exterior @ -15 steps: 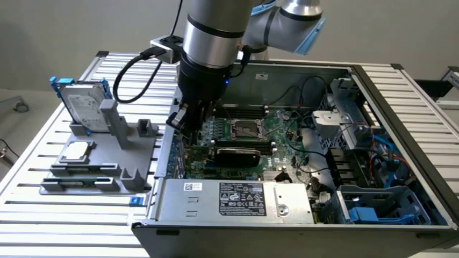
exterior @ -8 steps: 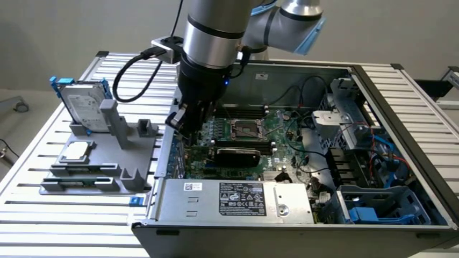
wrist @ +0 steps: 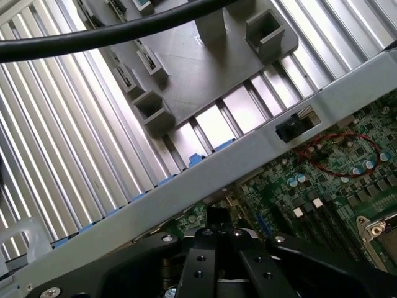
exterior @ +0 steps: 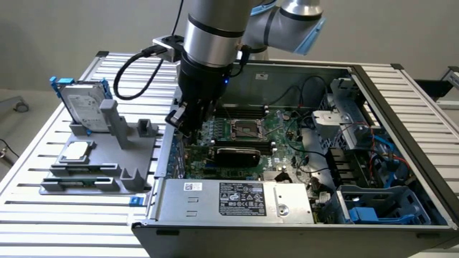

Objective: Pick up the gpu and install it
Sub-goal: 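Press down on the gpu until it lock into place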

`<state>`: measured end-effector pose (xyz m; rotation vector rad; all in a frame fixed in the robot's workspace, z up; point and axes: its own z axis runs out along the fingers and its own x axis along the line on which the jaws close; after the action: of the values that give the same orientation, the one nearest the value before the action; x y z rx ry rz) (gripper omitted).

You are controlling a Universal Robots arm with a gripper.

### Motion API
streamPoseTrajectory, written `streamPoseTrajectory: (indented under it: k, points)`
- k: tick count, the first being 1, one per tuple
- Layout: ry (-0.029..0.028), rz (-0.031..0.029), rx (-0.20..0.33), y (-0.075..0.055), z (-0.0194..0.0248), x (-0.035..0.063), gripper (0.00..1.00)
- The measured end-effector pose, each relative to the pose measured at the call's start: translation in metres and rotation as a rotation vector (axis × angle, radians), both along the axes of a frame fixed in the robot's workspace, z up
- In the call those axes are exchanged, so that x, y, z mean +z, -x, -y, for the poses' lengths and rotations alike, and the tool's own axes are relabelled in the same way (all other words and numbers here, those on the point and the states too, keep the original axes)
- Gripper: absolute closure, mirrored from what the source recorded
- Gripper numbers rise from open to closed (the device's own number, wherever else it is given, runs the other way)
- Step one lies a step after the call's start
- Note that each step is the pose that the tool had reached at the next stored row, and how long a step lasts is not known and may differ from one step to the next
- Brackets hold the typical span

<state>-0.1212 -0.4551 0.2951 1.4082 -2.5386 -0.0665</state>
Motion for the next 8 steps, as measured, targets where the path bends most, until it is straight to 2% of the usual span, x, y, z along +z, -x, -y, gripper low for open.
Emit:
streamPoseTrajectory:
  k: [5,8]
  points:
    - [0.0206,-0.0001,-0.002,-0.0001,-0.0013,0.0001,0.89]
    - [0.0262,-0.0002,-0.002,-0.0006,-0.0046,0.0001,0.89]
